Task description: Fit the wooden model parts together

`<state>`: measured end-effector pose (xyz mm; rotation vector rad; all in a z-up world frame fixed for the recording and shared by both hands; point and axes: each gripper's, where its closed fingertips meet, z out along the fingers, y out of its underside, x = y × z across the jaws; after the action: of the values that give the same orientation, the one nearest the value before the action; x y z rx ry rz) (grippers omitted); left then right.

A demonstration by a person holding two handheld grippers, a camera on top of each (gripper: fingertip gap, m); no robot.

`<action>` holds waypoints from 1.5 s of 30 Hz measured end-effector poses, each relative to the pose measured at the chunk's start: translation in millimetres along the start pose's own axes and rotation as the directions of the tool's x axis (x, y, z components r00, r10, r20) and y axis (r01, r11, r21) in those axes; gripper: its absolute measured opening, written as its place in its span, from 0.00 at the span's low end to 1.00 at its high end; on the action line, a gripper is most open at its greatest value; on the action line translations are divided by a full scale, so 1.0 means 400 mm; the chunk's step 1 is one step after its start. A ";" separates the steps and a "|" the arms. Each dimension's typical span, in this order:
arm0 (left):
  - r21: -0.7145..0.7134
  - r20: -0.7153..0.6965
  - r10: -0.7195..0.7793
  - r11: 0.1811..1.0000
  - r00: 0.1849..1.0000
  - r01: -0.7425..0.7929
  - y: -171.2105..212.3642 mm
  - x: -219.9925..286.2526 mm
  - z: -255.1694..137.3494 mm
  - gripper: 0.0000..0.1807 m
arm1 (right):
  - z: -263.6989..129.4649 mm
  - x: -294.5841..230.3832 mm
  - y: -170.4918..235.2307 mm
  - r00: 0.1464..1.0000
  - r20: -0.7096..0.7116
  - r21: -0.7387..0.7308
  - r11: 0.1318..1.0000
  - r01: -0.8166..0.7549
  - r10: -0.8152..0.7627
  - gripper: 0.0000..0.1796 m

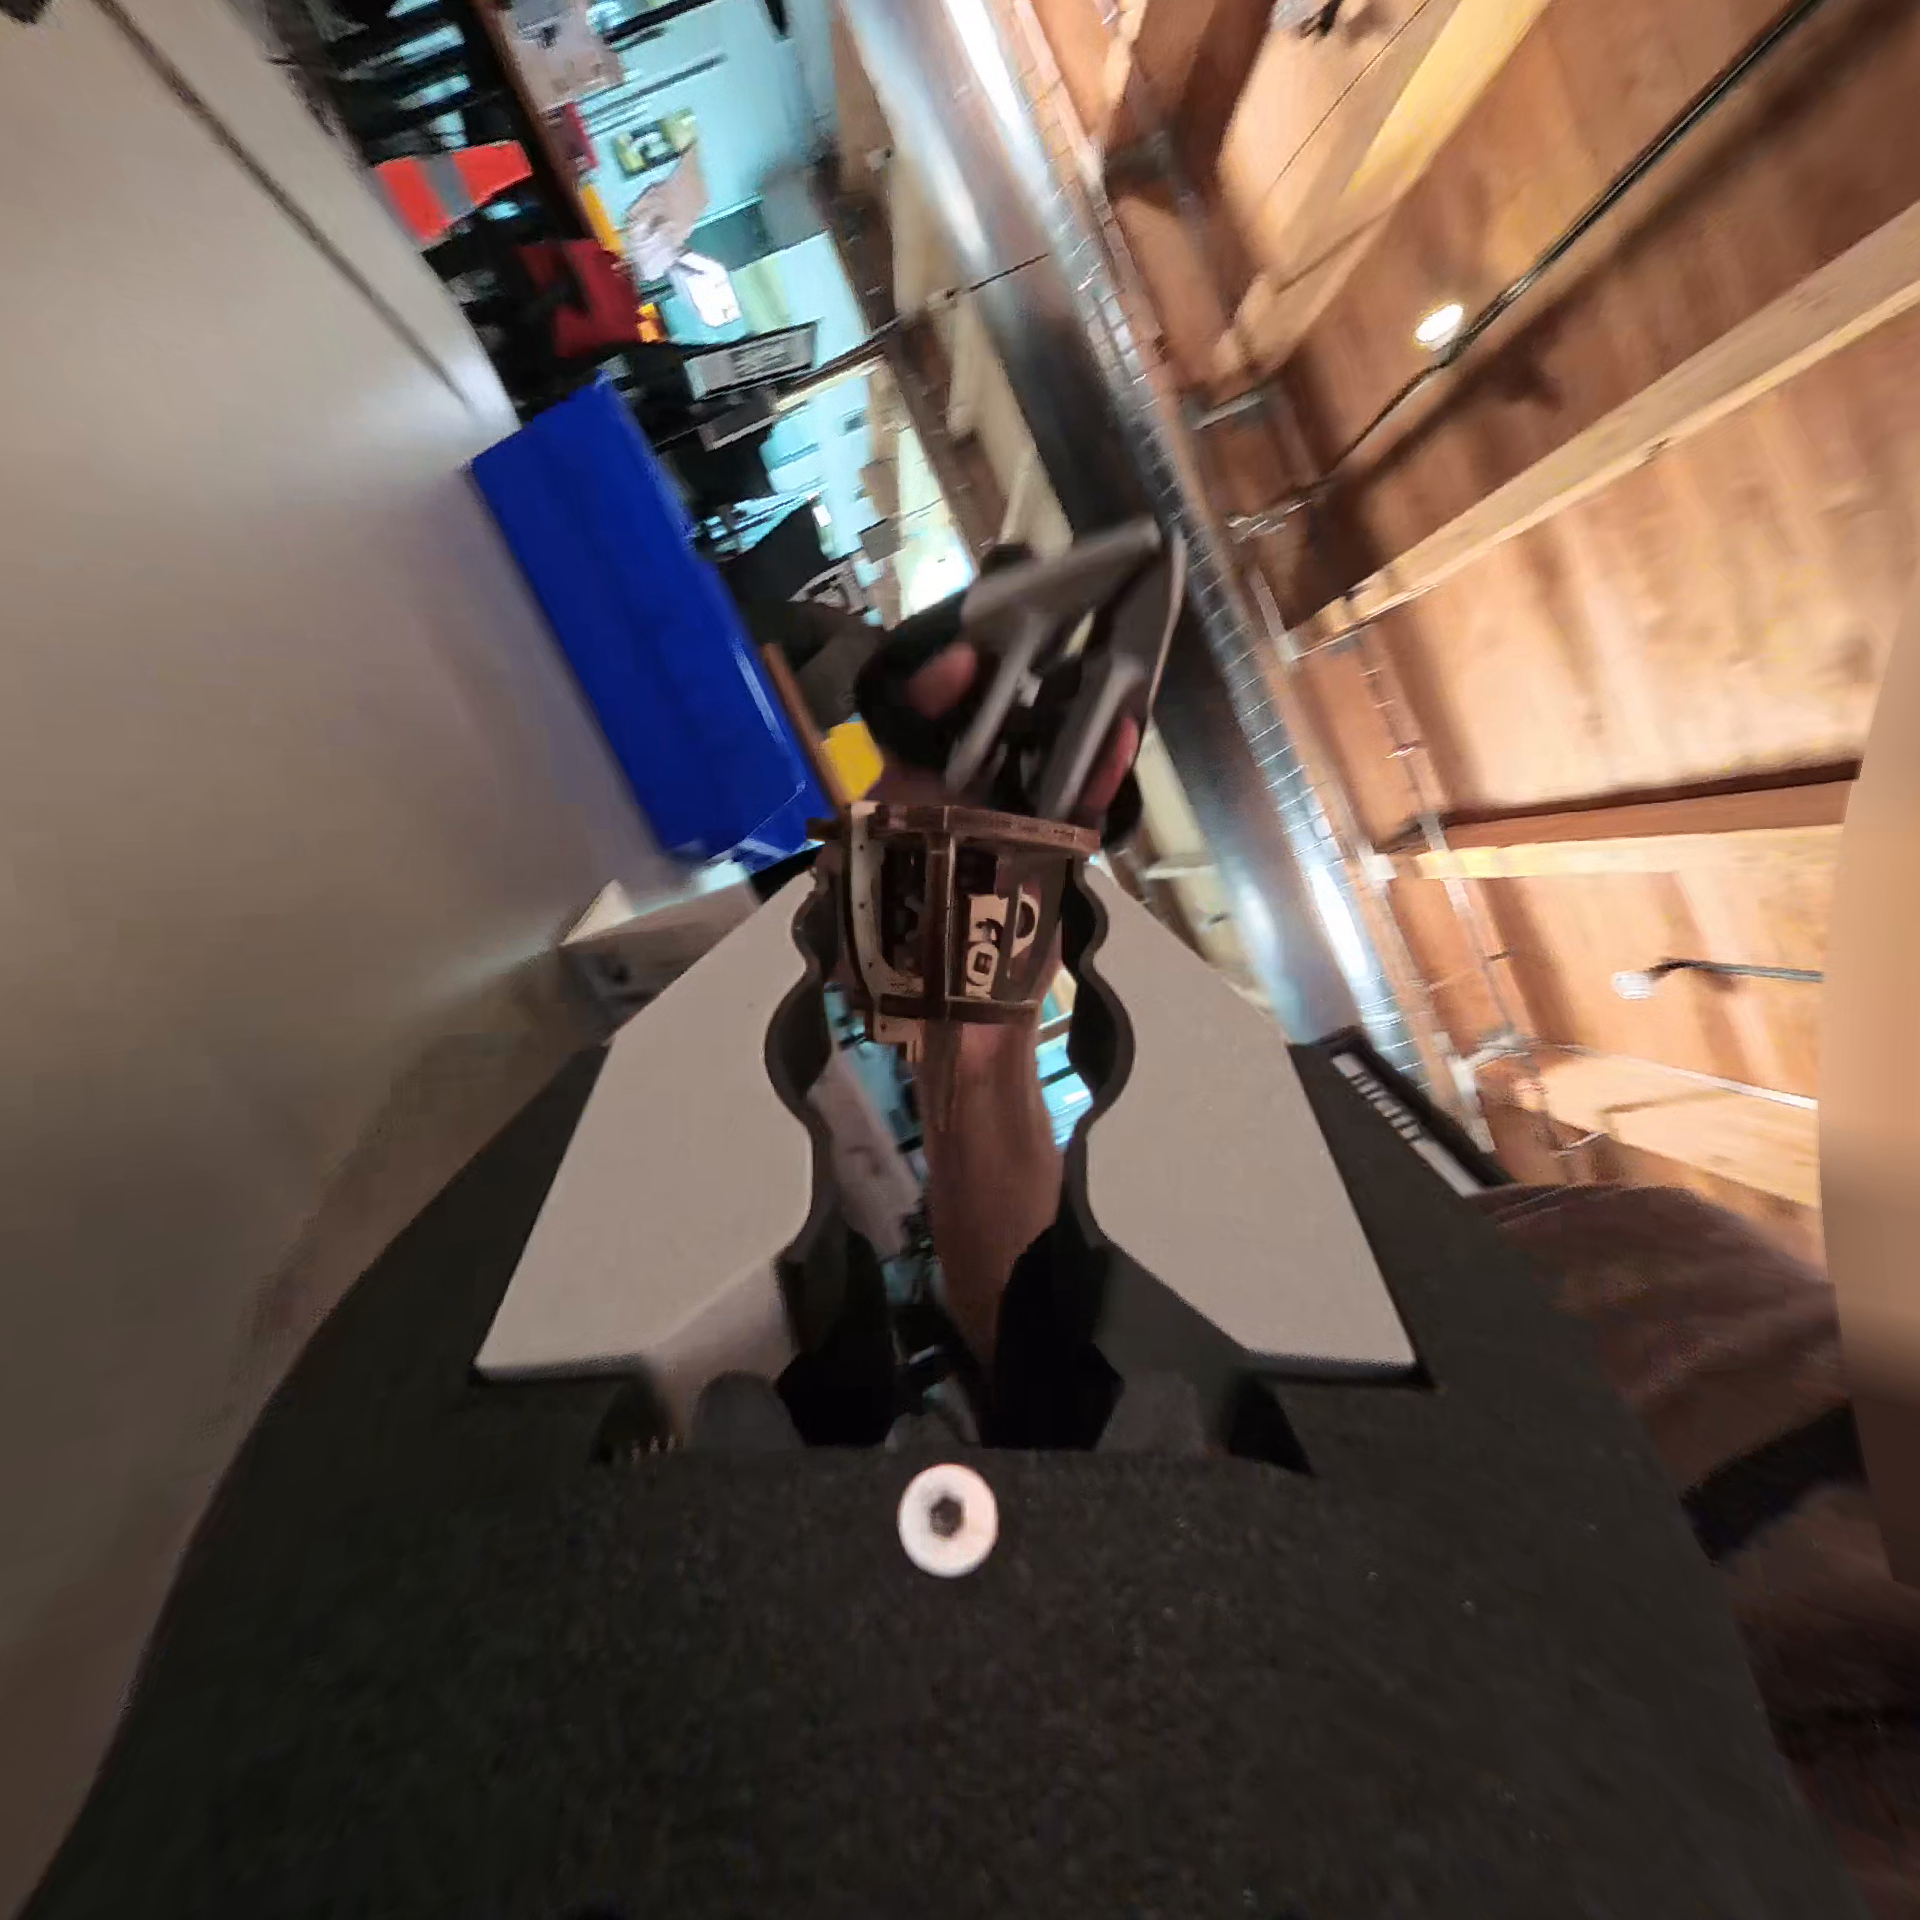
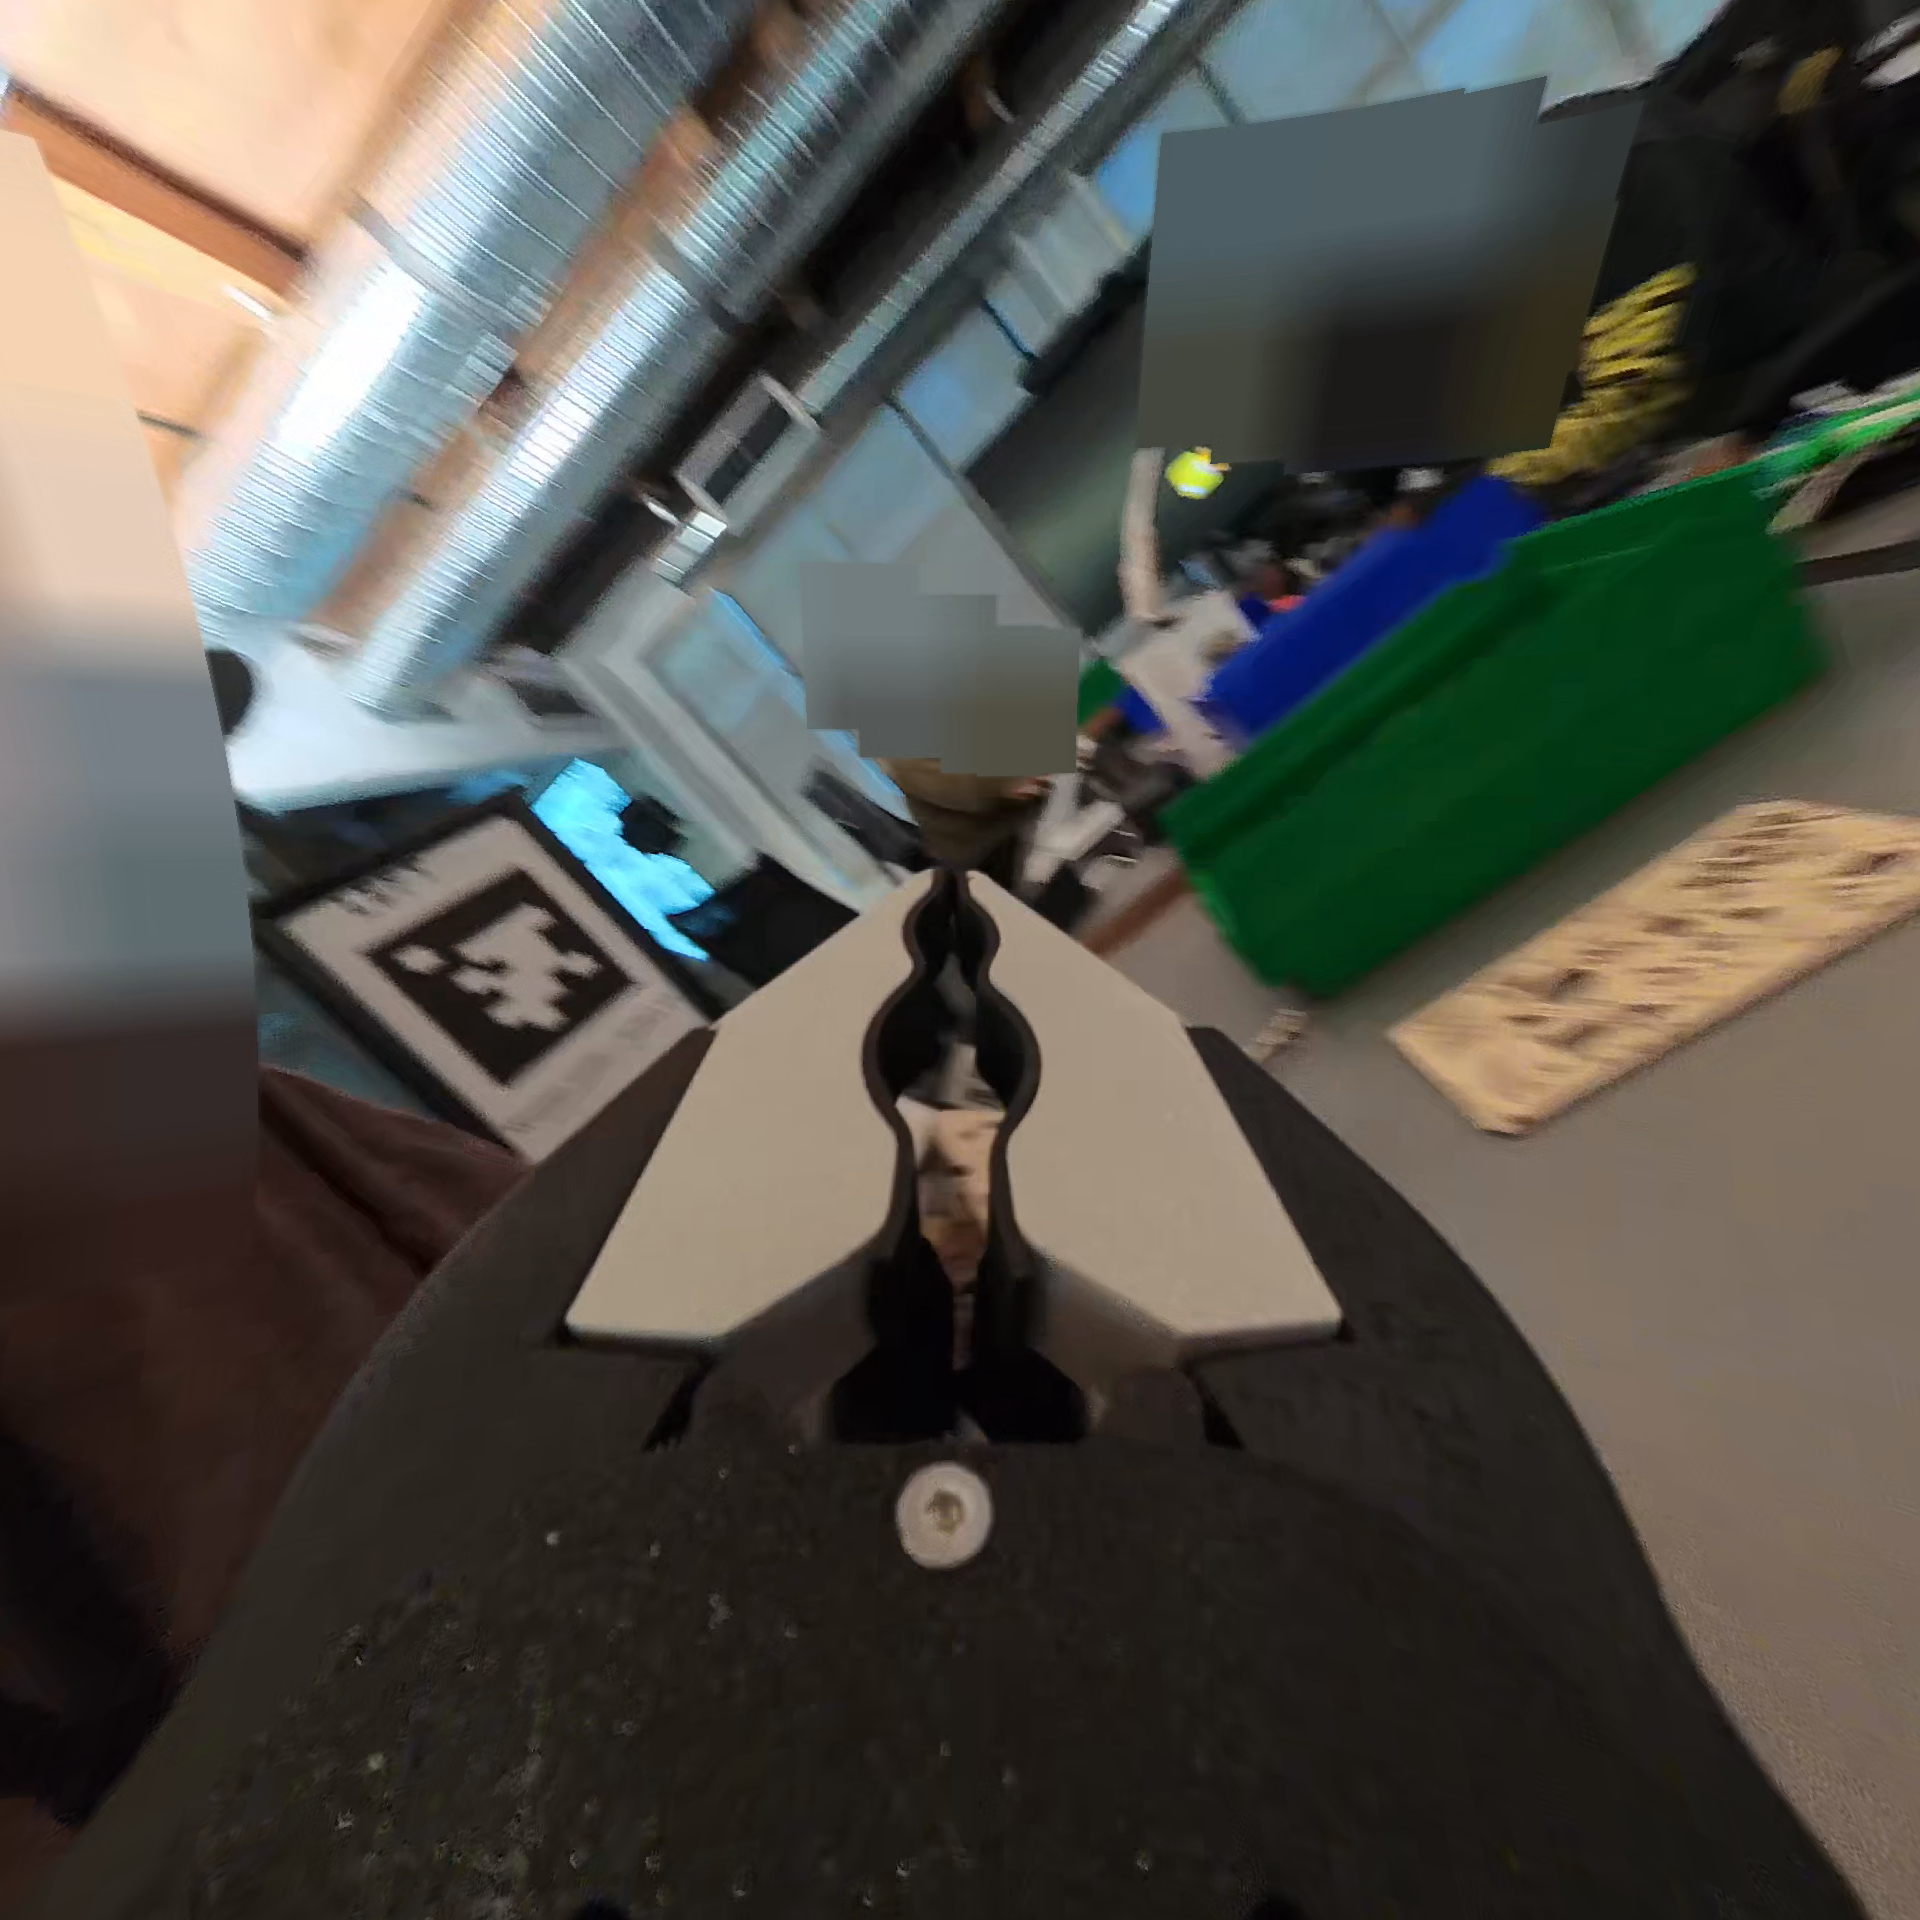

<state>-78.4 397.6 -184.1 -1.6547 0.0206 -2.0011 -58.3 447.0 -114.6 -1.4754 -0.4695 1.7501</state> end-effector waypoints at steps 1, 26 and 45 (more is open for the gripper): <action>-0.019 0.022 0.023 1.000 1.000 -0.022 0.015 0.001 -0.008 0.22 | -0.017 0.024 -0.009 0.996 -0.067 -0.038 0.998 0.053 -0.056 0.00; 0.183 0.791 0.192 0.832 0.581 -0.524 -0.183 0.019 -0.718 0.22 | 0.477 0.359 0.590 0.736 -0.246 -0.908 0.415 0.052 -0.630 0.14; 0.065 0.716 0.295 0.875 0.632 -0.481 -0.102 0.008 -0.543 0.23 | -0.131 0.032 0.619 0.699 -0.249 -0.943 0.333 -0.016 -0.670 0.01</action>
<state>-293.5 361.9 -220.9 -1.9218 -0.1294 -0.9256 -89.5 291.3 -312.2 -2.3195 -1.4266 0.4121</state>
